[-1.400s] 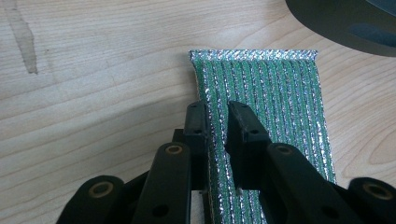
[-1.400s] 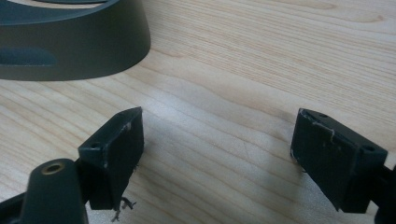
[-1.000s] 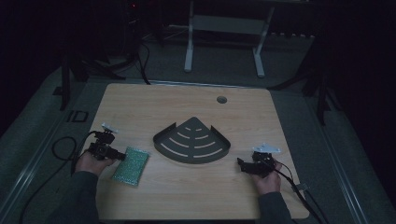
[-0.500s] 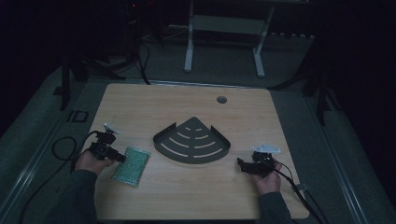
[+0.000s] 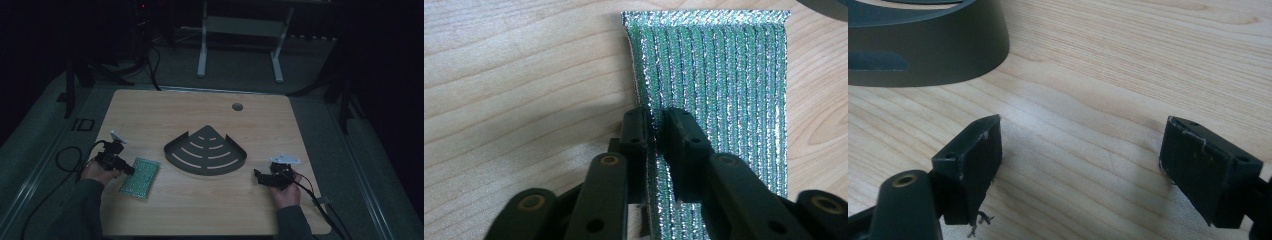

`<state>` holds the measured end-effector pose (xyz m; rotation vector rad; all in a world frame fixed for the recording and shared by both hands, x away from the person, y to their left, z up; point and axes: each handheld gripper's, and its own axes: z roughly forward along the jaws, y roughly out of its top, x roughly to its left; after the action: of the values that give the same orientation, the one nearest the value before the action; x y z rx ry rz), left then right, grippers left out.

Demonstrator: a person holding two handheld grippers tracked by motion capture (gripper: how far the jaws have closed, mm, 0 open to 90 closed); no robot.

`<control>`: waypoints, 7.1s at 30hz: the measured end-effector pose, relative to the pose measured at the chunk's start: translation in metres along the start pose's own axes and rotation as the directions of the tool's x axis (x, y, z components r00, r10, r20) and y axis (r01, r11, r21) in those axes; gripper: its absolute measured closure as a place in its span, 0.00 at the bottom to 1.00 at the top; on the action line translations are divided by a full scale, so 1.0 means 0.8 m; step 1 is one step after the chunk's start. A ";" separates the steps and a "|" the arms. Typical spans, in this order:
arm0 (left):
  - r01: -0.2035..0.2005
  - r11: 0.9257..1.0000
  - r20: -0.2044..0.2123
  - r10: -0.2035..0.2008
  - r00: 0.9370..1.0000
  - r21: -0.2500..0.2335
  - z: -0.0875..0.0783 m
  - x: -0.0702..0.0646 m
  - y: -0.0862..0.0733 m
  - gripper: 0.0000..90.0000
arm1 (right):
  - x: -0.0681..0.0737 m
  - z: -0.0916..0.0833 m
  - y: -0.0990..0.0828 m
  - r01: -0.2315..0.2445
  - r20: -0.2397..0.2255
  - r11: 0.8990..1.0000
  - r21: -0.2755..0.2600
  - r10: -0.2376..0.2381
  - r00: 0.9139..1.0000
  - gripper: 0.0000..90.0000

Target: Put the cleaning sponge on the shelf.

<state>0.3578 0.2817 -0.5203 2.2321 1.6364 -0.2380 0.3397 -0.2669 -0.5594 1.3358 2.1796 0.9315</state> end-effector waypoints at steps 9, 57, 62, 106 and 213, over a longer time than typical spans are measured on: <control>-0.086 0.994 -0.052 0.090 0.995 0.072 -0.002 -0.016 0.010 1.00 | 0.000 0.000 0.000 -0.001 0.000 1.000 0.000 0.001 1.000 0.19; -0.243 0.970 -0.109 0.241 0.964 -0.007 -0.093 -0.063 0.045 1.00 | 0.000 0.000 0.000 -0.002 -0.001 1.000 0.000 0.002 1.000 0.19; -0.271 0.963 -0.121 0.267 0.956 -0.014 -0.100 -0.074 0.056 1.00 | 0.000 0.000 0.000 -0.001 -0.001 1.000 0.000 0.001 1.000 0.19; -0.372 0.925 -0.178 0.355 0.918 -0.078 -0.097 -0.124 0.117 1.00 | 0.000 0.000 0.000 -0.002 -0.001 1.000 0.000 0.002 1.000 0.19; -0.521 0.848 -0.356 0.519 0.777 0.099 0.024 -0.209 0.194 1.00 | -0.001 0.001 0.001 0.003 -0.004 1.000 0.000 -0.003 1.000 0.19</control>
<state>0.4538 0.0858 -0.4512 2.7409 1.0793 0.3596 0.3408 -0.2669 -0.5594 1.3317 2.1841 0.9345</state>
